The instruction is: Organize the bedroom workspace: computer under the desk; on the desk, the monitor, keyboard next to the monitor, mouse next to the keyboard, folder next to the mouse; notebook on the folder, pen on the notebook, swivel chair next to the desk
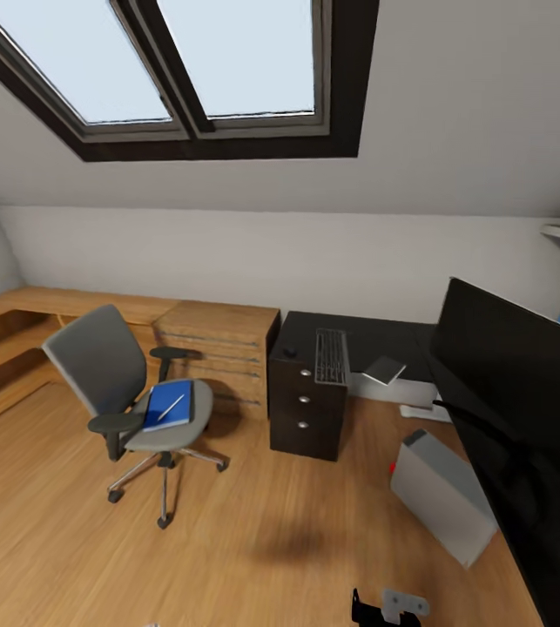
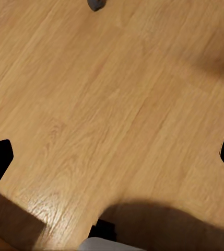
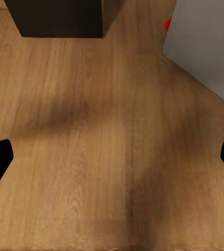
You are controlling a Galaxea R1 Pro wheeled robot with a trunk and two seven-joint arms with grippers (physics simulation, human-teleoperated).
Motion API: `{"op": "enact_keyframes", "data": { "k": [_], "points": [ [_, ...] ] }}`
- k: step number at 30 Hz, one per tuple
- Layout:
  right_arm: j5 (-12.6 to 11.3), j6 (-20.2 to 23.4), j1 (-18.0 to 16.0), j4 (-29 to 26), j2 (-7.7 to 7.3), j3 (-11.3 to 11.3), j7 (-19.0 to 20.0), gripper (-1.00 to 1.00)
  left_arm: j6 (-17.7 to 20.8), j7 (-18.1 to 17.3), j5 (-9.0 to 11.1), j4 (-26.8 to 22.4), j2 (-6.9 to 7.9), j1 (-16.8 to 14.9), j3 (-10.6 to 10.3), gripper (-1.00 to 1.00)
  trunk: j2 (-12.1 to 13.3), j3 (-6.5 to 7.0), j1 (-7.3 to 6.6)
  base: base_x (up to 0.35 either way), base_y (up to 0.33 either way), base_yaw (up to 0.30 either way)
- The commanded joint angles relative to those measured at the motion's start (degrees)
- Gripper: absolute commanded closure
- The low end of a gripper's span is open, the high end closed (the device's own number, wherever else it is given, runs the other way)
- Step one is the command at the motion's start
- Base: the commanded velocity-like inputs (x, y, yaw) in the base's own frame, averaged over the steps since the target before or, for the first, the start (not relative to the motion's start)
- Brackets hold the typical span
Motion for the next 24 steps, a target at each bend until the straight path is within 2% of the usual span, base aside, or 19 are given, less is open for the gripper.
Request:
{"op": "enact_keyframes", "data": {
  "k": [1, 20, 24],
  "points": [
    [-0.25, -0.09, -0.05, 0.03, 0.02, 0.49, -0.32, -1.0, -0.19, 0.02, 0.6, -0.01, -0.02, -0.02, 0.04, -1.0, 0.34, 0.09, -0.24, -0.318, 0.0, -0.268],
    [-0.37, -0.09, -0.05, 0.06, 0.12, 0.49, -0.34, -1.0, -0.17, 0.15, 0.68, 0.07, -0.02, -0.02, 0.07, -1.0, 7.96, 3.33, -4.42, -0.332, 0.0, -0.259],
    [-0.39, -0.07, -0.05, 0.1, 0.35, 0.49, -0.34, -1.0, -0.17, 0.23, 0.74, 0.08, 0.11, -0.02, 0.21, -1.0, 9.56, 3.83, -5.3, -0.191, 0.0, -0.181]
  ]
}}
